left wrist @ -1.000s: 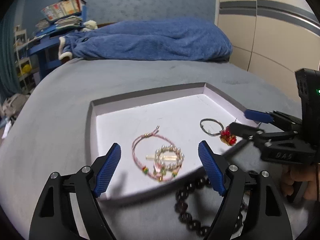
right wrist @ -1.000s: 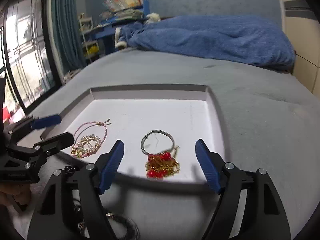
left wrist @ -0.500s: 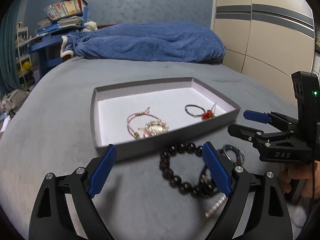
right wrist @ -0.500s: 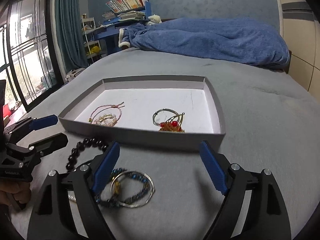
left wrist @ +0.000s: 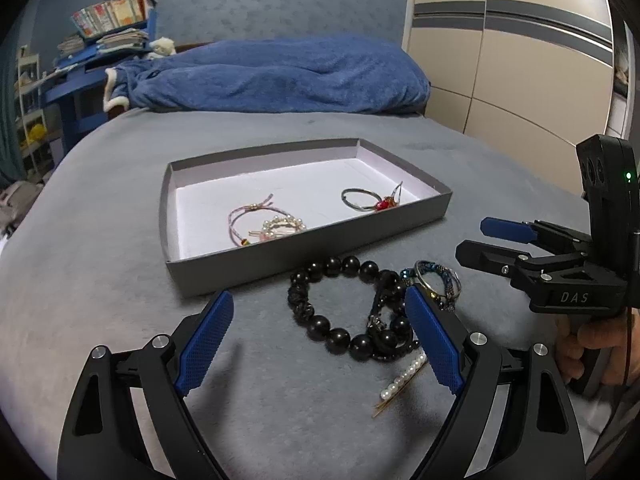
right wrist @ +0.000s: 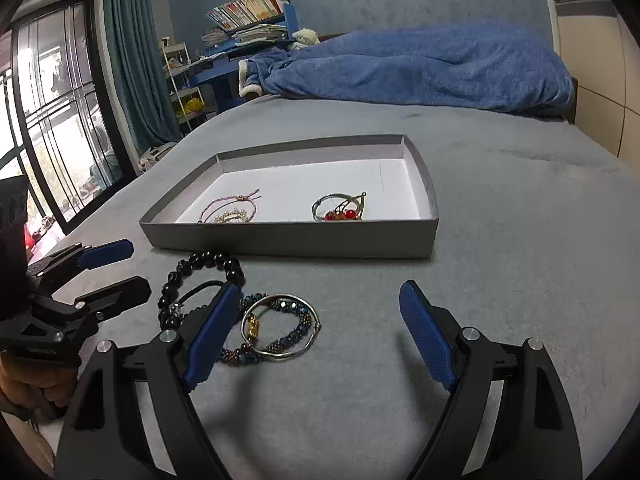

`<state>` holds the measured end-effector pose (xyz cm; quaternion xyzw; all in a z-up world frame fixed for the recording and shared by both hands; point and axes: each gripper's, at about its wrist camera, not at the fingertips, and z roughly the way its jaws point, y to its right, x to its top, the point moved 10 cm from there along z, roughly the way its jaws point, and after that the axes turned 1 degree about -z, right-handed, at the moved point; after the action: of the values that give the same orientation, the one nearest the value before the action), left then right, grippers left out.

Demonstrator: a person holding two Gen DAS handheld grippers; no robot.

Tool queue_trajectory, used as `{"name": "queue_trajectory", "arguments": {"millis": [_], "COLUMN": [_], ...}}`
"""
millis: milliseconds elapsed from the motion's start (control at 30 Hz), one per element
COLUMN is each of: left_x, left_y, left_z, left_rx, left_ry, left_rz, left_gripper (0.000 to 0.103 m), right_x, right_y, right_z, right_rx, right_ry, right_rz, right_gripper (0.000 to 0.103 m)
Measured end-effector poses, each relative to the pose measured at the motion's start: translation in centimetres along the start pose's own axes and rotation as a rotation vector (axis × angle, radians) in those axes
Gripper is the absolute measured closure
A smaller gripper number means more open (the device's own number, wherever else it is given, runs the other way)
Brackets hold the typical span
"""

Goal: Organize jewelry
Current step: 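Move both tools back over the remaining bracelets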

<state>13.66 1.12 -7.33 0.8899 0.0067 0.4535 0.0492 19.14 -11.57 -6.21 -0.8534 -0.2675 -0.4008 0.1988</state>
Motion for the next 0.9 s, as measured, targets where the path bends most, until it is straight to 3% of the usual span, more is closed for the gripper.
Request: {"name": "queue_trajectory", "arguments": {"millis": [200,400,533,900], "left_x": [-0.2,-0.6,-0.6,-0.7], "left_y": [0.1,0.7,0.7,0.7], "left_z": [0.4,0.8,0.7,0.7], "left_rx": [-0.017,-0.053,-0.048,-0.041], "left_ry": [-0.018,-0.045,-0.043,-0.048], "left_rz": [0.005,0.014,0.021,0.024], "left_gripper": [0.022,0.047,0.048,0.048], "right_x": [-0.4,-1.1,-1.6,-2.6], "right_y": [-0.3,-0.6,-0.9,-1.8], "right_z": [0.6,0.9,1.5,2.8], "right_rx": [-0.008,-0.005,0.004,0.037], "right_ry": [-0.035,-0.073,-0.111,-0.186], "right_rz": [-0.019,-0.023,-0.031,-0.061], "right_gripper": [0.022,0.025,0.031,0.034]}}
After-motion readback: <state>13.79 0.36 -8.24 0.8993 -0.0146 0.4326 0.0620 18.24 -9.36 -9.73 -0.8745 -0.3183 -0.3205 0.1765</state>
